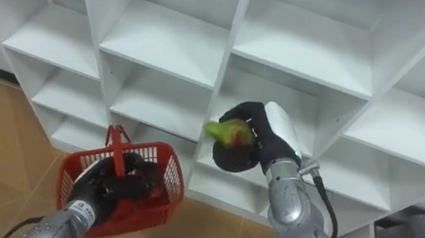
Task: Collect fruits from the closet
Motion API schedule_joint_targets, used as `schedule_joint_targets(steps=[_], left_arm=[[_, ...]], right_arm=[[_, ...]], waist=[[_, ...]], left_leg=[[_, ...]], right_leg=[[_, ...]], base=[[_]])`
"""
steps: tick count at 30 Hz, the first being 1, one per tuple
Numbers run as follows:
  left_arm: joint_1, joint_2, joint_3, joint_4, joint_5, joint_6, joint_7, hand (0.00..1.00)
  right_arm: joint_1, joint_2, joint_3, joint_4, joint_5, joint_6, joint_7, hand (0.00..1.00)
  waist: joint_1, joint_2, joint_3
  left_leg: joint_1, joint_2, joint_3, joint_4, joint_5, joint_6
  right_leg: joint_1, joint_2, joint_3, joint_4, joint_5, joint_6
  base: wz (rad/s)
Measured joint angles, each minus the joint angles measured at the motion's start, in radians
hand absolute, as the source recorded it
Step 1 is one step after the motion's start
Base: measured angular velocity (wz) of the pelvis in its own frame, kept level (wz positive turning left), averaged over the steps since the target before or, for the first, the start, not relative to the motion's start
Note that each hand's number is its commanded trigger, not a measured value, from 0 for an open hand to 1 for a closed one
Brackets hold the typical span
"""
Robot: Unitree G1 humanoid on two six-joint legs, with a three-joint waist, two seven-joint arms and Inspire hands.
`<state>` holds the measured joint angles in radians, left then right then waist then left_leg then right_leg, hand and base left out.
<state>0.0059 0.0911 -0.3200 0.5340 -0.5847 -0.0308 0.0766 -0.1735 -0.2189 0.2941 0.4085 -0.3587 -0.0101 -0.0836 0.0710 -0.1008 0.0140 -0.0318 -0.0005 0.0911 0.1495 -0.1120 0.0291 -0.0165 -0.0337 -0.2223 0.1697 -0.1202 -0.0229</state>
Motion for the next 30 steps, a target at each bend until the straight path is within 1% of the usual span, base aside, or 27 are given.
schedule_joint_targets(steps=[2, 6, 12, 14, 18, 20, 22, 30], left_arm=[[0.0, -0.001, 0.001, -0.001, 0.0, 0.0, 0.0, 1.0], [0.0, -0.003, 0.0, -0.002, 0.011, 0.0, -0.005, 1.0], [0.0, -0.001, -0.005, -0.002, 0.044, 0.007, -0.033, 1.0], [0.0, 0.0, -0.02, -0.002, 0.042, 0.008, -0.055, 1.0], [0.0, 0.0, -0.051, -0.002, 0.027, 0.009, -0.091, 1.0], [0.0, -0.001, -0.078, -0.002, 0.028, 0.009, -0.116, 1.0], [0.001, -0.001, -0.086, -0.002, 0.03, 0.01, -0.131, 1.0], [0.001, 0.0, -0.12, -0.002, 0.029, 0.01, -0.159, 1.0]], right_arm=[[0.003, 0.011, -0.001, 0.0, -0.004, 0.013, 0.001, 1.0], [0.003, 0.018, -0.002, -0.002, -0.004, 0.013, 0.004, 1.0], [0.013, 0.026, 0.007, -0.036, 0.002, 0.018, 0.052, 1.0], [0.013, 0.027, 0.037, -0.037, 0.006, 0.025, 0.076, 1.0], [0.017, 0.031, 0.086, -0.037, 0.008, 0.026, 0.11, 1.0], [0.017, 0.035, 0.11, -0.037, 0.005, 0.026, 0.123, 1.0], [0.017, 0.035, 0.113, -0.037, 0.002, 0.026, 0.131, 1.0], [0.015, 0.041, 0.115, -0.037, 0.005, 0.026, 0.132, 1.0]], waist=[[0.0, 0.002, -0.0004], [-0.007, 0.002, -0.0008], [-0.005, 0.002, -0.0008], [-0.005, 0.002, -0.0009], [-0.006, 0.002, -0.0009], [-0.006, 0.002, -0.0009], [-0.005, 0.002, -0.0008], [0.003, 0.001, -0.0005]], left_leg=[[0.0, 0.001, 0.001, 0.0, 0.0, -0.001], [0.0, 0.001, -0.001, 0.0, -0.001, -0.001], [0.006, 0.0, -0.006, 0.0, -0.002, -0.001], [0.007, 0.0, -0.007, 0.0, -0.002, -0.001], [0.007, 0.0, -0.009, 0.001, -0.003, -0.001], [0.007, -0.001, -0.01, 0.001, -0.003, -0.001], [0.007, -0.007, -0.01, 0.001, -0.003, -0.001], [-0.002, -0.008, -0.01, 0.002, -0.003, 0.0]], right_leg=[[0.0, 0.0, 0.0, 0.0, -0.001, 0.0], [0.0, 0.001, -0.001, 0.0, -0.001, -0.001], [0.005, 0.0, -0.003, 0.0, -0.002, 0.0], [0.006, 0.0, -0.002, 0.0, -0.002, 0.0], [0.007, 0.001, -0.002, 0.0, -0.002, 0.0], [0.008, 0.001, -0.002, -0.001, -0.003, 0.0], [0.007, 0.0, -0.002, 0.0, -0.003, 0.0], [-0.003, 0.0, 0.0, 0.001, -0.003, 0.001]], base=[[0.0], [0.0], [0.0], [0.0], [0.0], [0.0], [0.0], [0.0]])
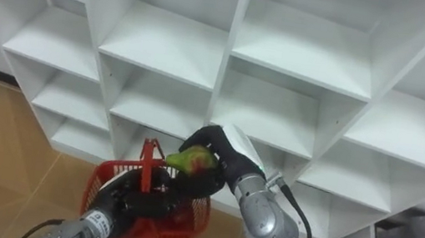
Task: Collect fruits from the closet
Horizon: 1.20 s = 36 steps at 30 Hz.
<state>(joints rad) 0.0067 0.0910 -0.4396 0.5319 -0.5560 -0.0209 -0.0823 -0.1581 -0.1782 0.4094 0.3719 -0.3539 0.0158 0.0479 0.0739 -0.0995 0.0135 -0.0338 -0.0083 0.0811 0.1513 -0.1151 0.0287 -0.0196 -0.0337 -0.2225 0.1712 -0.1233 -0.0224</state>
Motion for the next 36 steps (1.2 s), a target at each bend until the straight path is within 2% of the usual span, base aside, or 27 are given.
schedule_joint_targets(steps=[5, 8, 15, 23, 33, 34, 35, 36], left_arm=[[0.0, 0.0, -0.022, 0.0, 0.0, 0.0, 0.0, 1.0], [0.001, 0.001, -0.026, 0.0, 0.001, -0.001, 0.003, 1.0], [0.002, 0.0, -0.033, 0.0, 0.003, -0.001, 0.007, 1.0], [0.002, 0.0, -0.034, 0.0, 0.003, -0.001, 0.007, 1.0], [0.002, -0.001, -0.036, 0.0, 0.008, 0.0, -0.001, 1.0], [0.002, 0.0, -0.035, 0.0, 0.007, 0.0, -0.004, 1.0], [0.002, 0.0, -0.035, 0.0, 0.007, 0.0, -0.009, 1.0], [0.002, 0.0, -0.035, 0.0, 0.008, 0.0, -0.01, 1.0]], right_arm=[[-0.001, 0.006, 0.002, 0.009, -0.001, 0.0, 0.009, 1.0], [-0.003, 0.006, 0.002, 0.009, -0.008, 0.0, 0.019, 1.0], [-0.01, 0.01, 0.003, 0.008, -0.047, 0.002, 0.029, 1.0], [-0.017, 0.012, 0.003, 0.007, -0.062, 0.009, 0.047, 1.0], [-0.034, 0.026, 0.006, 0.006, -0.085, 0.008, 0.073, 1.0], [-0.034, 0.026, 0.005, 0.007, -0.084, 0.008, 0.072, 0.89], [-0.035, 0.025, 0.005, 0.009, -0.084, 0.008, 0.072, 0.86], [-0.035, 0.024, 0.004, 0.01, -0.084, 0.008, 0.072, 0.72]], waist=[[0.014, -0.001, 0.0018], [0.016, -0.003, 0.0043], [0.019, -0.004, 0.0047], [0.019, -0.01, 0.0104], [0.024, -0.01, 0.0104], [0.027, -0.01, 0.0104], [0.031, -0.01, 0.0104], [0.033, -0.01, 0.0104]], left_leg=[[-0.003, 0.0, 0.0, 0.0, -0.001, 0.0], [-0.011, 0.0, 0.0, 0.001, -0.001, 0.0], [-0.024, -0.001, -0.001, 0.001, -0.002, 0.001], [-0.026, -0.001, -0.001, 0.001, -0.004, 0.001], [-0.026, -0.001, -0.001, 0.001, -0.004, 0.001], [-0.027, -0.001, 0.0, 0.001, -0.004, 0.001], [-0.027, -0.001, -0.001, 0.001, -0.004, 0.001], [-0.028, -0.001, -0.001, 0.001, -0.004, 0.001]], right_leg=[[-0.002, 0.0, 0.0, -0.001, 0.0, 0.0], [-0.01, 0.0, 0.001, 0.0, 0.0, 0.0], [-0.022, 0.0, 0.0, -0.001, 0.0, 0.001], [-0.024, 0.0, 0.0, -0.002, -0.001, 0.001], [-0.025, 0.0, 0.001, -0.001, -0.001, 0.001], [-0.025, -0.001, 0.001, -0.001, -0.001, 0.001], [-0.026, -0.001, 0.001, -0.001, -0.001, 0.001], [-0.026, -0.001, 0.001, -0.001, -0.001, 0.001]], base=[[0.0], [0.0], [0.0], [0.0], [0.0], [0.0], [0.0], [0.0]])
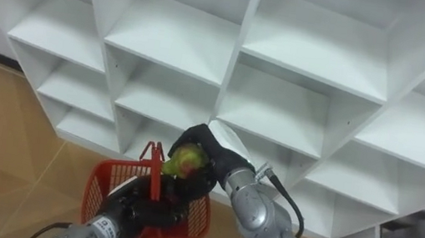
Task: Collect fruits from the closet
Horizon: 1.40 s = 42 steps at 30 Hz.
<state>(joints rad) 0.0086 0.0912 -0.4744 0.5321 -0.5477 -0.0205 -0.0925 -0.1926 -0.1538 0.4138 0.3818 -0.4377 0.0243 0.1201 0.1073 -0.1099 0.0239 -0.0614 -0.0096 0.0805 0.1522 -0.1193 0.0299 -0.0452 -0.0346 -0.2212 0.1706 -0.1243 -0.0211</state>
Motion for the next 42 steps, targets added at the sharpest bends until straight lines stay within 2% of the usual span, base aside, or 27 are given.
schedule_joint_targets(steps=[1, 2, 3, 4, 6, 14, 42], left_arm=[[0.0, 0.0, 0.0, 0.0, 0.001, 0.001, -0.002, 1.0], [0.0, 0.001, 0.0, 0.0, 0.003, 0.001, -0.004, 1.0], [0.0, 0.002, 0.0, 0.0, 0.006, 0.001, -0.005, 1.0], [0.0, 0.002, 0.0, 0.0, 0.01, 0.002, -0.007, 1.0], [0.0, 0.004, 0.0, 0.0, 0.011, 0.007, -0.007, 1.0], [0.0, 0.016, 0.0, 0.0, 0.01, 0.015, -0.007, 1.0], [0.0, 0.015, 0.002, 0.002, 0.01, 0.017, -0.004, 1.0]], right_arm=[[0.0, 0.0, 0.0, 0.001, 0.0, 0.0, 0.0, 0.66], [0.0, 0.0, 0.0, 0.001, 0.0, 0.0, 0.0, 0.53], [0.0, 0.0, 0.0, 0.001, 0.0, 0.0, -0.001, 0.29], [0.0, 0.0, 0.0, 0.001, 0.0, 0.0, -0.002, 0.14], [0.0, 0.0, 0.001, 0.001, 0.0, 0.0, -0.001, 0.0], [0.0, 0.001, 0.009, 0.022, 0.001, 0.001, 0.001, 0.0], [-0.005, 0.0, 0.008, 0.03, 0.001, 0.0, 0.001, 0.0]], waist=[[0.003, -0.001, 0.0002], [0.006, -0.001, 0.0005], [0.007, -0.002, 0.0008], [0.008, -0.003, 0.0011], [0.009, -0.006, 0.0005], [0.01, -0.019, 0.0003], [0.007, -0.015, 0.0028]], left_leg=[[0.0, 0.0, 0.0, 0.0, 0.0, 0.0], [-0.001, 0.0, -0.001, 0.0, 0.0, 0.0], [-0.001, 0.0, -0.001, 0.001, 0.0, 0.0], [-0.002, 0.0, -0.002, 0.001, 0.0, 0.0], [-0.004, -0.001, -0.002, 0.001, 0.0, 0.0], [-0.014, -0.001, -0.001, 0.004, 0.0, 0.001], [-0.014, 0.001, -0.002, 0.011, -0.002, 0.0]], right_leg=[[0.0, 0.0, 0.0, 0.0, 0.0, 0.0], [0.0, 0.0, -0.001, 0.0, 0.0, 0.0], [0.0, 0.0, -0.001, 0.0, 0.0, 0.0], [0.0, 0.0, -0.001, 0.0, 0.0, 0.0], [-0.002, -0.001, -0.001, 0.0, -0.001, 0.001], [-0.009, -0.001, -0.001, 0.001, -0.001, 0.001], [-0.007, 0.001, 0.0, 0.002, -0.001, 0.001]], base=[[0.0], [0.0], [0.0], [0.0], [0.0], [0.0], [0.0]])
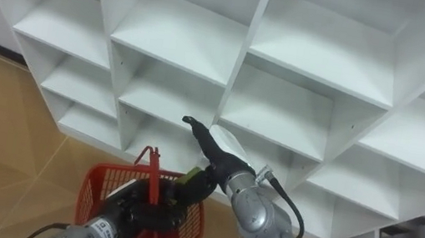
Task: Collect fruits from the closet
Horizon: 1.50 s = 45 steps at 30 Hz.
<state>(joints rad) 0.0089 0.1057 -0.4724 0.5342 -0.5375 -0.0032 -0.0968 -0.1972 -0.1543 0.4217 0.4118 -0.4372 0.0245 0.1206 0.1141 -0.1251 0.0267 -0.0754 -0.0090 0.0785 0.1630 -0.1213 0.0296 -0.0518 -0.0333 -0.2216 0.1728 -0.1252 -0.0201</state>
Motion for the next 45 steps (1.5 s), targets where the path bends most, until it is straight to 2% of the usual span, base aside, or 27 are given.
schedule_joint_targets(steps=[9, 15, 21, 24, 30, 32, 38, 42, 43, 45], left_arm=[[0.0, -0.002, 0.001, 0.0, 0.0, 0.0, 0.0, 1.0], [0.0, -0.003, 0.022, -0.005, 0.001, 0.0, 0.001, 1.0], [0.0, 0.001, 0.106, -0.013, 0.004, 0.0, 0.029, 1.0], [0.0, 0.001, 0.139, -0.017, 0.003, -0.001, 0.055, 1.0], [0.003, 0.003, 0.222, -0.042, 0.002, -0.003, 0.109, 1.0], [0.003, 0.002, 0.261, -0.054, 0.002, -0.004, 0.117, 1.0], [0.007, -0.002, 0.324, -0.055, 0.007, -0.004, 0.159, 1.0], [0.029, 0.001, 0.343, -0.05, 0.021, -0.01, 0.181, 1.0], [0.041, 0.001, 0.343, -0.044, 0.018, -0.012, 0.183, 1.0], [0.056, 0.002, 0.353, -0.042, 0.014, -0.012, 0.192, 1.0]], right_arm=[[0.0, -0.001, -0.005, -0.001, 0.001, 0.0, 0.001, 0.0], [-0.001, -0.022, -0.023, -0.049, 0.099, -0.001, -0.011, 0.0], [0.003, -0.041, -0.078, -0.077, 0.115, -0.014, -0.06, 0.0], [0.043, -0.04, -0.115, -0.077, 0.118, -0.028, -0.102, 0.0], [0.109, -0.046, -0.178, -0.075, 0.12, -0.058, -0.155, 0.0], [0.111, -0.047, -0.214, -0.075, 0.119, -0.058, -0.169, 0.0], [0.154, -0.05, -0.283, -0.075, 0.218, -0.06, -0.221, 0.0], [0.195, -0.044, -0.294, -0.034, 0.325, -0.089, -0.254, 0.0], [0.223, -0.042, -0.295, -0.03, 0.355, -0.09, -0.271, 0.0], [0.256, -0.04, -0.295, -0.029, 0.39, -0.09, -0.292, 0.0]], waist=[[-0.004, -0.002, -0.0001], [-0.004, -0.005, -0.0005], [-0.026, -0.004, -0.0007], [-0.032, -0.001, -0.0022], [-0.053, 0.021, -0.0057], [-0.058, 0.031, -0.0113], [-0.06, 0.048, -0.0212], [-0.063, 0.059, -0.0204], [-0.064, 0.065, -0.0235], [-0.073, 0.07, -0.0212]], left_leg=[[0.013, 0.0, 0.001, -0.001, 0.0, 0.0], [0.021, 0.001, 0.001, -0.001, 0.0, 0.0], [0.03, 0.0, 0.002, -0.001, -0.003, 0.0], [0.04, 0.0, 0.002, 0.001, -0.007, 0.001], [0.069, 0.002, 0.0, 0.001, -0.016, 0.002], [0.071, 0.002, 0.0, 0.0, -0.016, 0.002], [0.089, 0.004, 0.014, -0.002, -0.019, 0.005], [0.106, 0.008, 0.027, -0.003, -0.026, 0.004], [0.11, 0.008, 0.029, -0.003, -0.03, 0.004], [0.111, 0.009, 0.032, -0.004, -0.03, 0.004]], right_leg=[[0.011, 0.0, 0.0, -0.001, 0.0, 0.0], [0.018, 0.0, 0.003, -0.002, 0.0, 0.0], [0.033, 0.0, -0.001, -0.008, 0.0, 0.0], [0.045, 0.001, 0.0, -0.014, 0.0, 0.001], [0.077, 0.0, 0.001, -0.021, -0.003, 0.004], [0.077, 0.0, 0.003, -0.02, -0.003, 0.005], [0.09, -0.001, 0.015, -0.019, -0.005, 0.008], [0.103, 0.001, 0.029, -0.021, -0.006, 0.009], [0.105, 0.001, 0.033, -0.021, -0.007, 0.01], [0.104, 0.001, 0.037, -0.021, -0.007, 0.01]], base=[[0.0], [0.0], [0.01], [0.0], [0.0], [0.0], [-0.03], [-0.12], [-0.06], [-0.07]])
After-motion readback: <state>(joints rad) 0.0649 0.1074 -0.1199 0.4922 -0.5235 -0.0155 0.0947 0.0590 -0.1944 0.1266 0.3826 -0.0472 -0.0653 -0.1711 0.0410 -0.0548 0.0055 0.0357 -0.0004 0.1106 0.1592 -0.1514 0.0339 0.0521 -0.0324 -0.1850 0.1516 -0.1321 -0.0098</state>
